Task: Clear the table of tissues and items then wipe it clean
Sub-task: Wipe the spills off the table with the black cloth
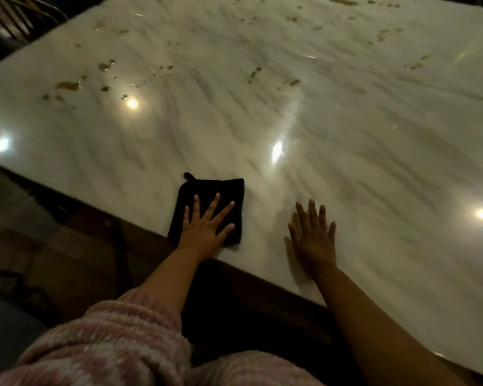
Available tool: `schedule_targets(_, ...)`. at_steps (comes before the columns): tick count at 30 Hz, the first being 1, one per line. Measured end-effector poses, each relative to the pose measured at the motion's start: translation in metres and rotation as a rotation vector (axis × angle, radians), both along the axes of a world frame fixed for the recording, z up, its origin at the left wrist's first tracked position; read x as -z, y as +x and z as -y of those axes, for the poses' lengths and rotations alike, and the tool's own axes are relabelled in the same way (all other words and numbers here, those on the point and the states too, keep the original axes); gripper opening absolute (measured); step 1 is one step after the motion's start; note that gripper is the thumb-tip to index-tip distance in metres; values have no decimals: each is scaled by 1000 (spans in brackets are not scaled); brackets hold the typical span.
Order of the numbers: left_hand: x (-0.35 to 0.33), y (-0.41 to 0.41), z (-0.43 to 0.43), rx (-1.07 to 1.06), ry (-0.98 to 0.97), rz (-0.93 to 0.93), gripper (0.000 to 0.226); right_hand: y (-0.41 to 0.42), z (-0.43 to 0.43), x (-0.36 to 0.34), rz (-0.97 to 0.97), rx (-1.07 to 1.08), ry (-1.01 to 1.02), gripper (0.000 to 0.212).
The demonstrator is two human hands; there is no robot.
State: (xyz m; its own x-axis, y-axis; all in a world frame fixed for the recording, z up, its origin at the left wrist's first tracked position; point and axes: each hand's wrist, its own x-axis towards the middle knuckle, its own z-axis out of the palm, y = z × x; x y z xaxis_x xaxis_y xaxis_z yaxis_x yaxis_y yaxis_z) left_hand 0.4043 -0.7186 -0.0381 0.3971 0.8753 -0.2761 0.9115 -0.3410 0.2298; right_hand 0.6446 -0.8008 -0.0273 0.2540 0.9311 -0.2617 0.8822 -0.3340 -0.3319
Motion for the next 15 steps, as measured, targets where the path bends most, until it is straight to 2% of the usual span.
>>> schedule_targets(8,3,-55,-113,-211,35,-7,79,-20,-116,6,-1,-55,13,59)
schedule_targets(13,3,-40,-212,-131,33,-5,92,2,-224,1,-5,85,32,58)
schedule_targets(15,3,-25,-256,-85,17,0,84,19,-266,-1,5,158,54,56)
